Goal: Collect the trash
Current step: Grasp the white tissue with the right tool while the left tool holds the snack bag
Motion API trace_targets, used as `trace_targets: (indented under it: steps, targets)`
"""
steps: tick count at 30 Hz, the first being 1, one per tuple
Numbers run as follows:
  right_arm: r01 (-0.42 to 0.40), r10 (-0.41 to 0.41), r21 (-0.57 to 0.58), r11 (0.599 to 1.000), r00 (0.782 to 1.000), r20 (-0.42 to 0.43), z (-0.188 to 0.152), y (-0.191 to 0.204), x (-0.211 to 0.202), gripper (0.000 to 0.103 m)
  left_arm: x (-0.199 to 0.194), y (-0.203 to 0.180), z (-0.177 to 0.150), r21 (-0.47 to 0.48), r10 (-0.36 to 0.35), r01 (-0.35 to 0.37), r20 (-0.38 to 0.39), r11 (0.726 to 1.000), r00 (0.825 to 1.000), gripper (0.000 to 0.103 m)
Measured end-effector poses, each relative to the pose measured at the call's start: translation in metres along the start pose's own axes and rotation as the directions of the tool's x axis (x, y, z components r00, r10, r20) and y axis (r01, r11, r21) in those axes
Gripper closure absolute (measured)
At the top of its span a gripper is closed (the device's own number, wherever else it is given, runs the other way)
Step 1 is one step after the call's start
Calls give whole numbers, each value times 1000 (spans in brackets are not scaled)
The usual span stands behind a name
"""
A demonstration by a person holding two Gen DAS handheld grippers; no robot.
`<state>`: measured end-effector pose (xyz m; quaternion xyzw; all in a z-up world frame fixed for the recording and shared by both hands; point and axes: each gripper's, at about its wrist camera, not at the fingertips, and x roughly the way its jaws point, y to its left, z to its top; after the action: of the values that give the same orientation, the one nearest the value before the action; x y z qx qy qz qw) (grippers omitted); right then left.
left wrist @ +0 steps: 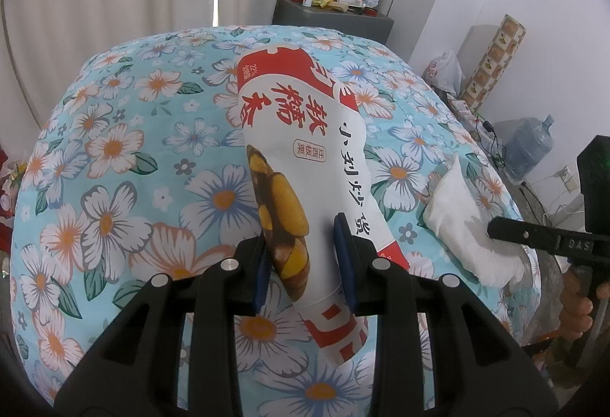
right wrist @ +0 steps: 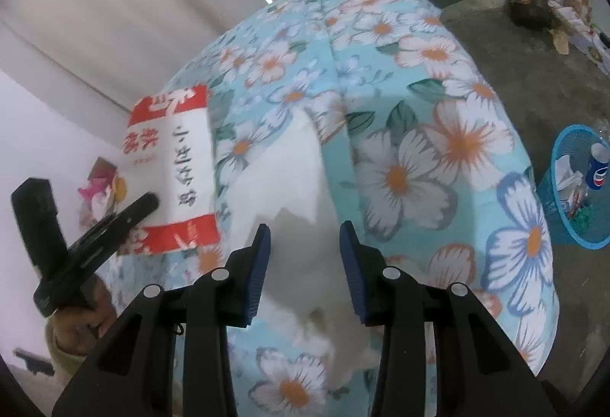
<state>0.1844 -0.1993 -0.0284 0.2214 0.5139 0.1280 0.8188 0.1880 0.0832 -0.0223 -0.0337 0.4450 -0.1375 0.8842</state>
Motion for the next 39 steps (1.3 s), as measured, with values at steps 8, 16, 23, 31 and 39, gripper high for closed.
trace_targets:
  steps: [8, 16, 23, 31, 39]
  targets:
    - [98, -101, -114, 989, 995, -22, 1, 18, 25, 65, 0, -1, 1, 11, 9, -9, 1, 1000, 1000, 75]
    - [82, -84, -141, 987, 996, -10, -2, 27, 15, 93, -2, -3, 2, 25, 21, -21, 5, 999, 1000, 75]
    - [49, -45, -119, 992, 998, 35, -2, 30, -6, 95, -3, -1, 5, 41, 30, -31, 9, 999, 1000, 76]
    - [27, -16, -99, 995, 994, 104, 7, 28, -34, 95, -6, -9, 6, 69, 34, -37, 33, 997, 999, 79]
    - [14, -4, -74, 997, 990, 144, 11, 21, -50, 95, -13, -11, 13, 102, 35, -42, 69, 994, 997, 84]
